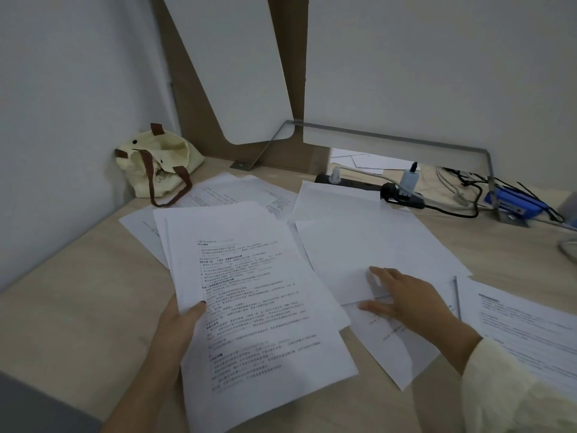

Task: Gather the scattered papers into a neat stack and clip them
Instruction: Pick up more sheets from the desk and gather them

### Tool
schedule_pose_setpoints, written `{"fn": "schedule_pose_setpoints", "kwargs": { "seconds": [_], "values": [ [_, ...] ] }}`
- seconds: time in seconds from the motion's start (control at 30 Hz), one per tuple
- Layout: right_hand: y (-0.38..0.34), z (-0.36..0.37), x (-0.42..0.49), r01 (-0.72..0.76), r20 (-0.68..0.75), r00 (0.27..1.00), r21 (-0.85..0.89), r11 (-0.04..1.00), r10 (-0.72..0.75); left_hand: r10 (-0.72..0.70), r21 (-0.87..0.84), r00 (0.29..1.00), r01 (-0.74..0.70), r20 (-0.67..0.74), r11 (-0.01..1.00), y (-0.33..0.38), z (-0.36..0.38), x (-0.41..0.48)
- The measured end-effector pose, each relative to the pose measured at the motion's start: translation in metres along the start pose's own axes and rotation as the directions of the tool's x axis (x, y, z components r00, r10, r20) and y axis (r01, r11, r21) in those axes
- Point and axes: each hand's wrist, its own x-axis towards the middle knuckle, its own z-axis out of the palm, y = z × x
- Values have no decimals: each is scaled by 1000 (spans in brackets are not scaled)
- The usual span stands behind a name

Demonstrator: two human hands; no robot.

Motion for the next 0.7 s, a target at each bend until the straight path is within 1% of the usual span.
{"fn": "schedule_pose_setpoints", "kwargs": {
  "seconds": [0.07, 0.13, 0.23, 0.3, 0.33, 0.37, 0.4, 0.43, 0.47, 0.5, 0.53, 0.6, 0.63, 0.7],
  "values": [
    [-1, -3, 0, 82, -35, 996, -95, 992, -85, -20, -26, 1000, 20, 4, 999, -1, -1, 2],
    [-1, -5, 1, 129, -10, 991, -165, 978, -133, -36, -52, 999, 37, 8, 998, -2, -2, 4],
    [2, -3, 6, 153, 3, 988, -231, 961, -156, -48, -76, 999, 49, 24, 996, -3, -2, 3],
    [4, 0, 9, 130, -24, 990, -262, 956, -141, -53, -76, 998, 55, 33, 996, -4, -2, 2],
    [4, 2, 9, 78, -83, 992, -240, 968, -100, -51, -71, 998, 53, 36, 996, -4, -1, 2],
    [4, 2, 10, 10, -171, 984, -162, 987, -38, -44, -66, 998, 47, 43, 997, -4, -1, 3],
    [4, 1, 11, -56, -248, 968, -41, 998, 44, -39, -61, 998, 42, 46, 997, -4, 0, 3],
    [3, -3, 12, -109, -295, 946, 109, 988, 137, -35, -59, 998, 38, 51, 998, -4, 0, 4],
    [0, -8, 14, -149, -295, 927, 278, 949, 232, -34, -57, 998, 37, 59, 998, -4, 1, 4],
    [-2, -16, 16, -169, -258, 915, 451, 876, 309, -33, -55, 997, 37, 73, 998, -3, 2, 4],
    [-4, -24, 18, -174, -208, 907, 609, 774, 367, -35, -52, 996, 39, 87, 998, -4, 2, 4],
    [-6, -40, 20, -113, -122, 905, 854, 508, 407, -37, -58, 994, 43, 102, 997, -4, 2, 5],
    [-7, -49, 18, -61, -88, 918, 932, 356, 387, -38, -62, 993, 45, 109, 997, -4, 2, 4],
    [-9, -66, 13, 11, -48, 949, 993, 119, 311, -39, -73, 992, 48, 117, 996, -4, 3, 4]
  ]
}}
